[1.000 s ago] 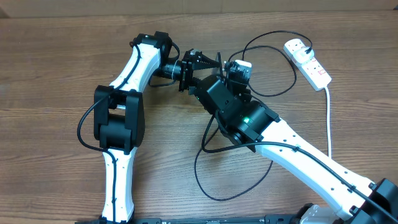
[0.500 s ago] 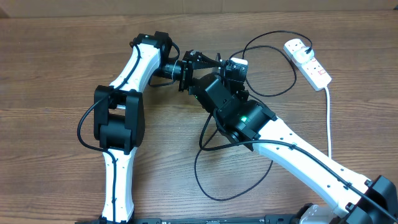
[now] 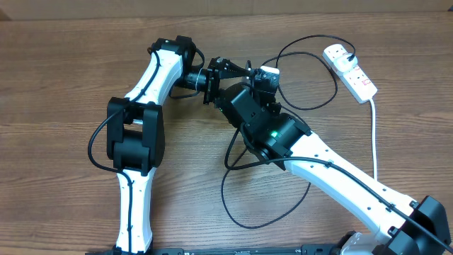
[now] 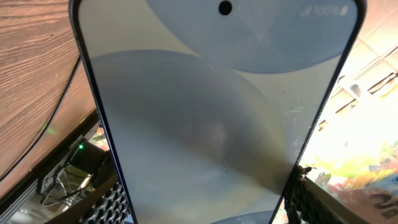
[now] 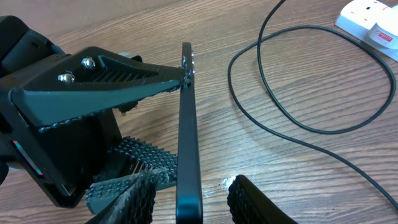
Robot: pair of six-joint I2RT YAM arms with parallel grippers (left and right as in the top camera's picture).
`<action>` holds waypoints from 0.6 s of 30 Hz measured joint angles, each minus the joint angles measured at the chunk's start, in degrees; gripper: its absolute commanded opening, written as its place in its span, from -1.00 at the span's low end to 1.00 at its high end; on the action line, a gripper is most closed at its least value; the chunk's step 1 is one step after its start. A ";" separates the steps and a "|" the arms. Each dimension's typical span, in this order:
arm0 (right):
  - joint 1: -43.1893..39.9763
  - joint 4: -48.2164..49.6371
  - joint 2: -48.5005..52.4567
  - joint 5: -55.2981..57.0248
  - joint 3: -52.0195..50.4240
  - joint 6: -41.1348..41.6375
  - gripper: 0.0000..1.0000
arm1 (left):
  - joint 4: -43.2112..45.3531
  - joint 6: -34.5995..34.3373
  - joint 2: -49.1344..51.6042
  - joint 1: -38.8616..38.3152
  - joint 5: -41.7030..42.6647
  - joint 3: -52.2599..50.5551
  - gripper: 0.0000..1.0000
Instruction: Plug charger to phone and switch on socket
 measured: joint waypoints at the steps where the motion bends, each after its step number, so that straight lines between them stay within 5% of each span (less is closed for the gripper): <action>1: 0.00 0.04 0.09 0.00 0.00 0.00 -0.22 | 0.00 -0.02 0.00 0.00 0.00 0.00 0.24; 18: -0.04 2.47 2.27 0.42 0.00 0.24 -0.93 | 0.00 -0.02 0.00 0.37 0.24 0.02 0.26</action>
